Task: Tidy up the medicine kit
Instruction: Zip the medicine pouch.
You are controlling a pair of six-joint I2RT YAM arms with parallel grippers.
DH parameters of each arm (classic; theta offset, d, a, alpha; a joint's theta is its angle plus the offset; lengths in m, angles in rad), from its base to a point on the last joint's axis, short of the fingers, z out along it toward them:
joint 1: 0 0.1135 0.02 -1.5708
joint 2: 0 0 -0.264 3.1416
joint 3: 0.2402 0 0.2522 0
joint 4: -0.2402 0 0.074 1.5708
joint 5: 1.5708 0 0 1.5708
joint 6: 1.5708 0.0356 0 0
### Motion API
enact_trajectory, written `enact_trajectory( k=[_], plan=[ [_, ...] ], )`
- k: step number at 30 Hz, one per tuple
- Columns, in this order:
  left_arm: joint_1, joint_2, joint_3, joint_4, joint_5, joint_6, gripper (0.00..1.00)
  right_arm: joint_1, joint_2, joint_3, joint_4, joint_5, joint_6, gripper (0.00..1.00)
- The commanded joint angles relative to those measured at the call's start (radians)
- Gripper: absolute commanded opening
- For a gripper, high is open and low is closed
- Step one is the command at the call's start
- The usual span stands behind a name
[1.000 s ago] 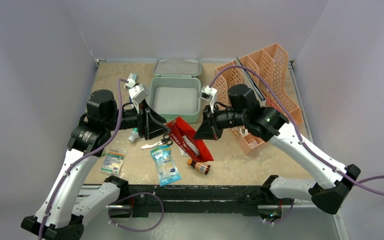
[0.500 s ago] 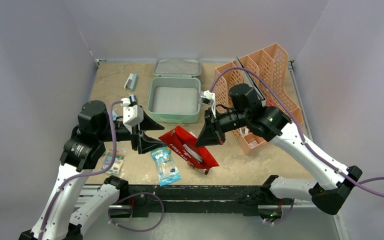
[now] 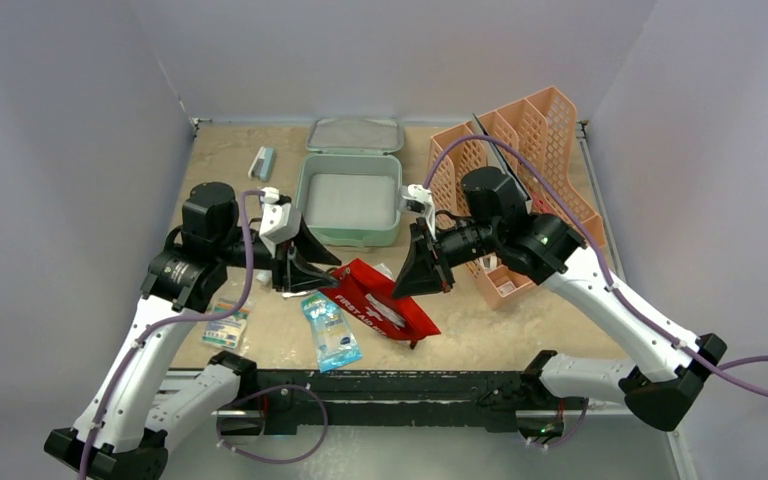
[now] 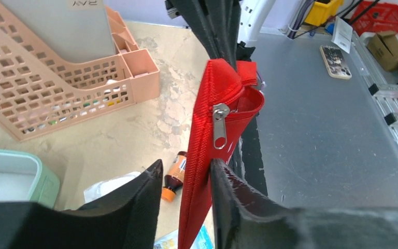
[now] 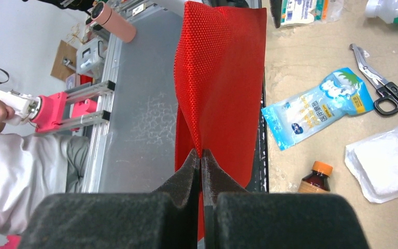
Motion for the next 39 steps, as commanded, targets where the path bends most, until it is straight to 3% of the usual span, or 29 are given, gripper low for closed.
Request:
enact_trajectory(
  k=[1, 5, 7, 11, 12, 14, 17, 19, 26, 33, 39],
  plan=[
    [-0.003, 0.019, -0.001, 0.039, 0.124, 0.08, 0.29, -0.003, -0.002, 0.035, 0.039, -0.052, -0.023, 0.0],
    [-0.003, 0.011, -0.007, 0.064, 0.193, 0.102, 0.1, -0.003, 0.008, 0.036, 0.041, -0.053, -0.02, 0.0],
    [-0.003, 0.005, -0.011, 0.088, 0.22, 0.095, 0.07, -0.003, 0.016, 0.035, 0.044, -0.05, -0.019, 0.0],
    [-0.003, 0.004, -0.021, 0.122, 0.235, 0.074, 0.2, -0.003, 0.035, 0.041, 0.046, -0.051, -0.018, 0.0],
    [-0.003, 0.006, -0.023, 0.123, 0.24, 0.073, 0.19, -0.003, 0.039, 0.042, 0.046, -0.05, -0.016, 0.0],
    [-0.003, 0.007, -0.024, 0.118, 0.243, 0.077, 0.01, -0.002, 0.048, 0.047, 0.051, -0.047, -0.006, 0.0],
    [-0.003, 0.003, -0.021, 0.102, 0.215, 0.081, 0.0, -0.002, 0.054, 0.055, 0.046, -0.043, 0.011, 0.0],
    [-0.003, -0.003, -0.013, 0.084, 0.159, 0.084, 0.0, -0.002, 0.049, 0.062, 0.053, 0.03, 0.046, 0.02],
    [-0.003, -0.091, -0.071, 0.224, -0.219, -0.014, 0.0, -0.003, 0.029, 0.095, 0.094, 0.347, 0.282, 0.38],
    [-0.003, -0.111, -0.108, 0.316, -0.482, 0.023, 0.0, -0.002, 0.05, 0.055, 0.21, 0.449, 0.412, 0.49],
    [-0.003, -0.095, -0.118, 0.37, -0.606, 0.037, 0.0, -0.003, 0.055, -0.048, 0.492, 0.431, 0.584, 0.54]
  ],
)
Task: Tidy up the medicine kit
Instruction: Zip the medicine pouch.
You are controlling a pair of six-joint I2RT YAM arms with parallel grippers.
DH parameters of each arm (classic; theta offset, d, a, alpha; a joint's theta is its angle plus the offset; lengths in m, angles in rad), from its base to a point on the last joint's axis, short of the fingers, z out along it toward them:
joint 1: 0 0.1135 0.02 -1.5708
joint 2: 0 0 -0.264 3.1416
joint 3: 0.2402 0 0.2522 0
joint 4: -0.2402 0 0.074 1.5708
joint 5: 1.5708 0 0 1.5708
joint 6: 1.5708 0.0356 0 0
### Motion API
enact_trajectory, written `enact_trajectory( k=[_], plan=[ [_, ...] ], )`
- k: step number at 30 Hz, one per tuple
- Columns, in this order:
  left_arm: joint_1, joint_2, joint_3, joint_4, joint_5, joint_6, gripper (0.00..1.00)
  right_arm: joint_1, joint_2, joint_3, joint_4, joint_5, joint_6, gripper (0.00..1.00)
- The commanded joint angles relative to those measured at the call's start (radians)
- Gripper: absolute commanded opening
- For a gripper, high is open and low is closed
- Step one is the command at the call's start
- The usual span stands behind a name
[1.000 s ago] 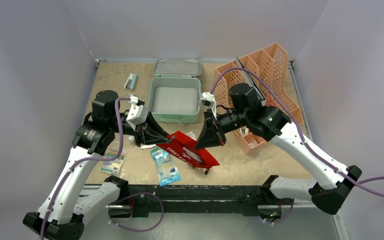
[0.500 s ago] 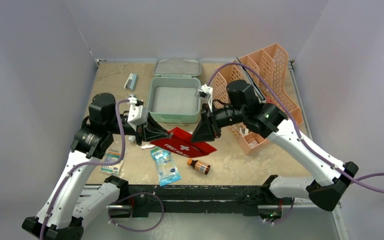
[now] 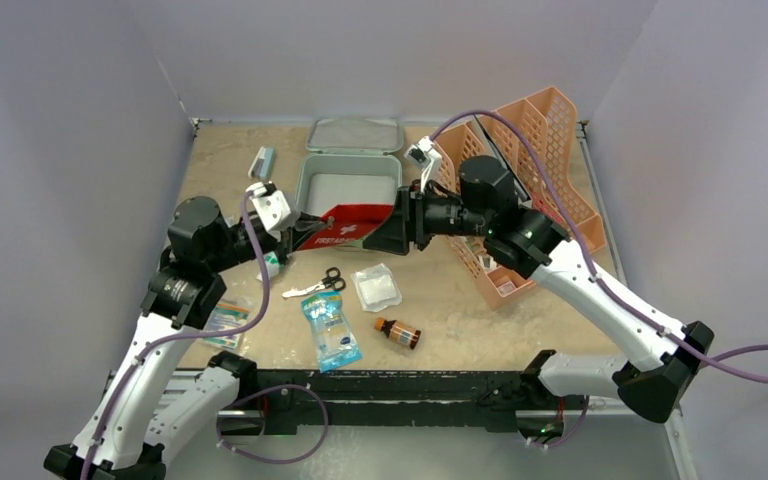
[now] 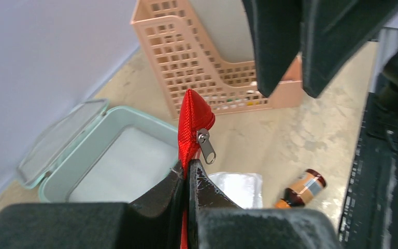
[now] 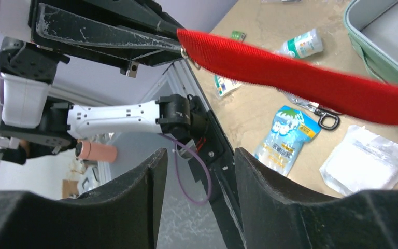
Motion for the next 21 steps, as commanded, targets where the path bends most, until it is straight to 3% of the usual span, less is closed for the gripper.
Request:
enact_trajectory(
  k=[1, 11, 21],
  plan=[
    [-0.003, 0.011, -0.009, 0.095, -0.137, 0.02, 0.0, -0.002, 0.001, -0.069, 0.261, 0.041, 0.148, 0.55],
    [-0.003, -0.031, -0.07, 0.197, -0.141, -0.079, 0.0, 0.031, 0.083, -0.102, 0.539, 0.068, 0.252, 0.51],
    [-0.003, -0.069, -0.102, 0.255, -0.101, -0.169, 0.0, 0.073, 0.179, -0.044, 0.628, 0.125, 0.296, 0.51]
  ],
)
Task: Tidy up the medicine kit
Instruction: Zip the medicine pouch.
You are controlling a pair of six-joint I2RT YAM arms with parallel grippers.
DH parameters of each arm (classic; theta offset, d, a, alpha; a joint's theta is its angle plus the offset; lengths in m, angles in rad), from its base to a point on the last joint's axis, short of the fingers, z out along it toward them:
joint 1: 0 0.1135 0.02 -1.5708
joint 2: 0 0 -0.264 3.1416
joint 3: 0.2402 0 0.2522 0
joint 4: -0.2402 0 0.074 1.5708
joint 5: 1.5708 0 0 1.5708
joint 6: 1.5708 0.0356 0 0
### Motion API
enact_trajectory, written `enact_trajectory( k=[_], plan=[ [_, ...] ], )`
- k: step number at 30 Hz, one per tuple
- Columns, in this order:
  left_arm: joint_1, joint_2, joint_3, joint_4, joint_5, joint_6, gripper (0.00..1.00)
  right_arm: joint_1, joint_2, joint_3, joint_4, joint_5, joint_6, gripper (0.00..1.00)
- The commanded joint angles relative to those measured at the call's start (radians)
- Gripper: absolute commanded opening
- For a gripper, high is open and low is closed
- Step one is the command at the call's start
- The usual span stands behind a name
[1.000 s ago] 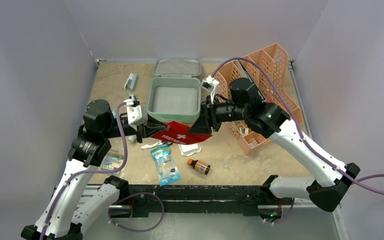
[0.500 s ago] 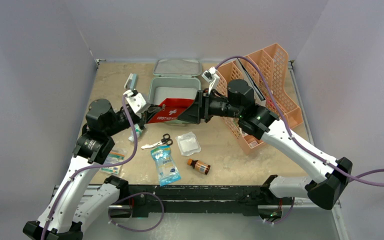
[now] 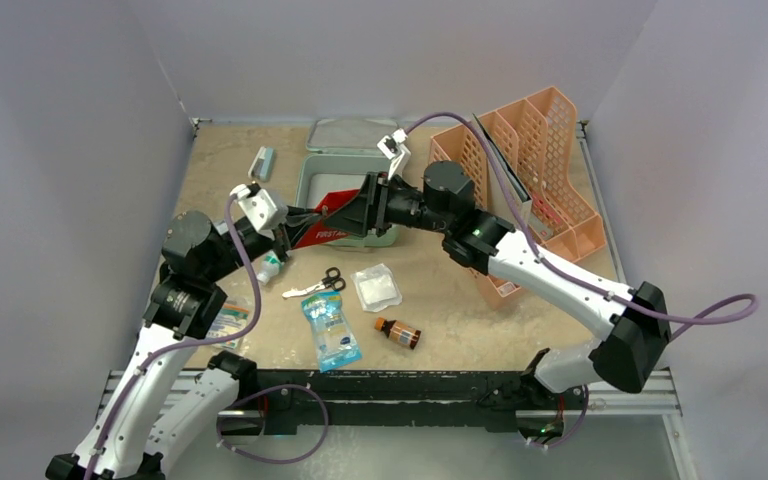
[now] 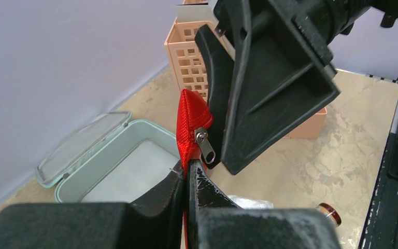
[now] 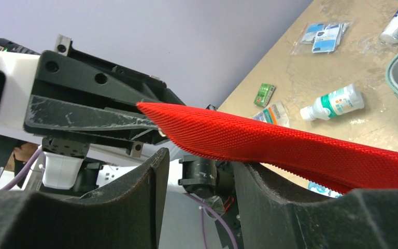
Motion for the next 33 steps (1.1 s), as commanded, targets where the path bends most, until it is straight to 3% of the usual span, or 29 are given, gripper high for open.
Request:
enact_trajectory(
  k=[1, 14, 20, 29, 32, 33],
  plan=[
    [-0.003, -0.014, -0.015, 0.071, 0.025, -0.053, 0.0, 0.016, 0.017, 0.068, 0.099, 0.03, 0.026, 0.51],
    [-0.003, -0.039, -0.045, 0.061, 0.009, -0.056, 0.0, 0.038, 0.056, 0.088, 0.144, 0.027, 0.047, 0.31],
    [-0.003, -0.06, -0.051, 0.057, -0.006, -0.073, 0.0, 0.037, 0.034, 0.066, 0.1, 0.064, 0.013, 0.0],
    [-0.002, -0.087, -0.082, 0.1, -0.01, -0.131, 0.0, 0.034, 0.005, 0.048, 0.072, 0.022, 0.037, 0.0],
    [-0.003, -0.086, -0.074, 0.09, -0.017, -0.14, 0.0, 0.033, 0.002, 0.084, -0.021, 0.017, -0.022, 0.01],
    [-0.003, -0.084, -0.071, 0.083, -0.021, -0.136, 0.0, 0.034, -0.002, 0.1, -0.08, 0.019, -0.064, 0.12]
  ],
)
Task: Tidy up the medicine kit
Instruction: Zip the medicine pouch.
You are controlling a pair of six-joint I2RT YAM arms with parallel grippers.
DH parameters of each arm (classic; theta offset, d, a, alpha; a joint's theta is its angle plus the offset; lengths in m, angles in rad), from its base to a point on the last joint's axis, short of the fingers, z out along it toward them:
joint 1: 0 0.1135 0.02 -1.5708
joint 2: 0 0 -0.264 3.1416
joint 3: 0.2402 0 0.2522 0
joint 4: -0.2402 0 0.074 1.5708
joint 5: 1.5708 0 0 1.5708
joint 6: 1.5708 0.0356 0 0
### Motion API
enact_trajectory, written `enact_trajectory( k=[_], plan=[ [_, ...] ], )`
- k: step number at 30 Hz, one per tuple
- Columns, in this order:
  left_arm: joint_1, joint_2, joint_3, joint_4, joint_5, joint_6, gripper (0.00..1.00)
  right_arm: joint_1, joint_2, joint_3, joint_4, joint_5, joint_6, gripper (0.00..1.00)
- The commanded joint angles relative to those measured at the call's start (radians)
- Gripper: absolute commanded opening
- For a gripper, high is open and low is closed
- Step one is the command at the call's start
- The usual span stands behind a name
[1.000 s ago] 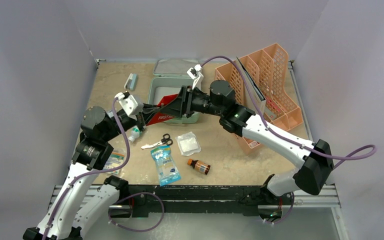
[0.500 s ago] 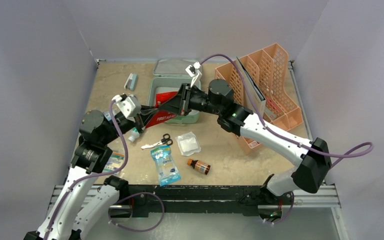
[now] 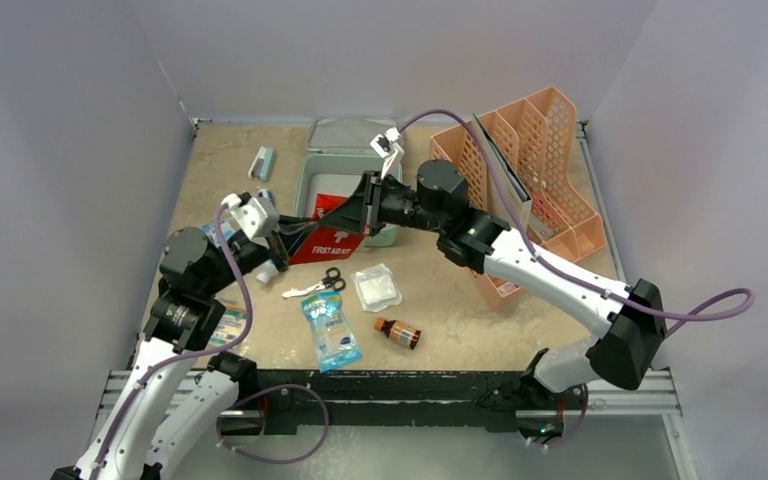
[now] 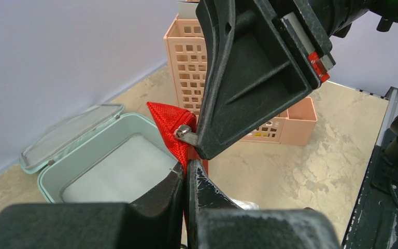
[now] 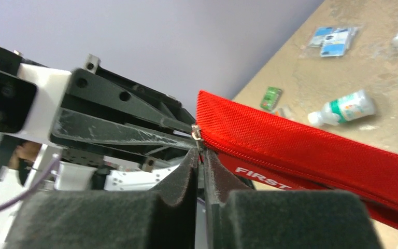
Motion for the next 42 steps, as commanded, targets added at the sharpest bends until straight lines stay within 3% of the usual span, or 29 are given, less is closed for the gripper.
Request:
enact_trajectory(
  k=[1, 2, 4, 11, 15, 20, 23, 27, 31, 38, 42],
  plan=[
    [-0.005, -0.003, 0.015, 0.033, 0.006, -0.028, 0.0, 0.002, -0.049, 0.075, -0.15, 0.015, -0.122, 0.22],
    [-0.005, 0.002, 0.019, 0.024, 0.005, -0.024, 0.0, 0.002, -0.056, 0.089, -0.179, 0.046, -0.152, 0.3],
    [-0.004, 0.006, 0.026, 0.016, 0.005, -0.024, 0.0, 0.005, -0.065, 0.126, -0.267, 0.09, -0.243, 0.37],
    [-0.005, 0.031, 0.046, 0.017, 0.004, -0.007, 0.0, 0.018, -0.078, 0.162, -0.379, 0.154, -0.387, 0.38],
    [-0.005, 0.032, 0.053, 0.039, 0.008, 0.097, 0.0, 0.035, -0.064, 0.194, -0.387, 0.135, -0.453, 0.38],
    [-0.005, 0.07, 0.091, 0.039, -0.021, 0.193, 0.0, 0.083, -0.038, 0.231, -0.366, 0.188, -0.503, 0.51],
    [-0.005, 0.097, 0.134, 0.01, -0.033, 0.189, 0.0, 0.129, -0.027, 0.257, -0.387, 0.329, -0.652, 0.56],
    [-0.005, 0.099, 0.134, 0.054, -0.028, 0.103, 0.0, 0.157, -0.033, 0.251, -0.348, 0.481, -0.864, 0.6],
    [-0.005, 0.091, 0.133, 0.08, 0.005, 0.031, 0.0, 0.167, -0.056, 0.172, -0.208, 0.538, -1.087, 0.6],
    [-0.005, 0.086, 0.154, 0.058, 0.032, -0.041, 0.0, 0.195, -0.079, 0.049, -0.025, 0.475, -1.424, 0.62],
    [-0.005, 0.084, 0.153, 0.057, 0.044, -0.065, 0.0, 0.206, -0.076, 0.035, 0.037, 0.471, -1.513, 0.65]
  ],
)
